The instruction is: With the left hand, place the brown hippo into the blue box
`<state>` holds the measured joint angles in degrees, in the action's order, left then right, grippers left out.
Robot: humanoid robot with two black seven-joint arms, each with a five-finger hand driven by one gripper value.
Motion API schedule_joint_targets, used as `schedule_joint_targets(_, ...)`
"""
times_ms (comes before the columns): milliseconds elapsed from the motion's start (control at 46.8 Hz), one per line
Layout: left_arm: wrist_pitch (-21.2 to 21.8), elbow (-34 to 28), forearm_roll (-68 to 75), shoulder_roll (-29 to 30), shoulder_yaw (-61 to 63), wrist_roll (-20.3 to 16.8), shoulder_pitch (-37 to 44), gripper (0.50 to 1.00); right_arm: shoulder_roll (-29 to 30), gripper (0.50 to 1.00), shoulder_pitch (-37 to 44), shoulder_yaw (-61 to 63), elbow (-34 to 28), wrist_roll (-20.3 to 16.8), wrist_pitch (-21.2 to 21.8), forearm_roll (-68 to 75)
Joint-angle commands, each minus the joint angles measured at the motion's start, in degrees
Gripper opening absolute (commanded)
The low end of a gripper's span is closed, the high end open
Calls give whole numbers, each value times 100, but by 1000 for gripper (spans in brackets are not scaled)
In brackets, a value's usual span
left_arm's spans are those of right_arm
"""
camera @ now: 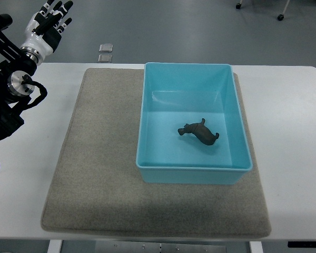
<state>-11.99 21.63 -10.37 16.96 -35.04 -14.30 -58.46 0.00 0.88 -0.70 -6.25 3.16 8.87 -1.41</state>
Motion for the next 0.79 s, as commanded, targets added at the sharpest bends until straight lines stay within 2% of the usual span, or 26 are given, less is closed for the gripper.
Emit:
schedule_joint_targets(0,91,7,-202,-17,6,147,10,996,0,936,0,0,1,0,1,0)
schedule_joint_targets(619,109,51,-457,-166,-117,138,133,996,0,936,0,9,-113,0,97,9)
schedule_joint_targets(769,109,60,-457,-210,-205,138,133,996,0,936,0,9,-114,0,10,18)
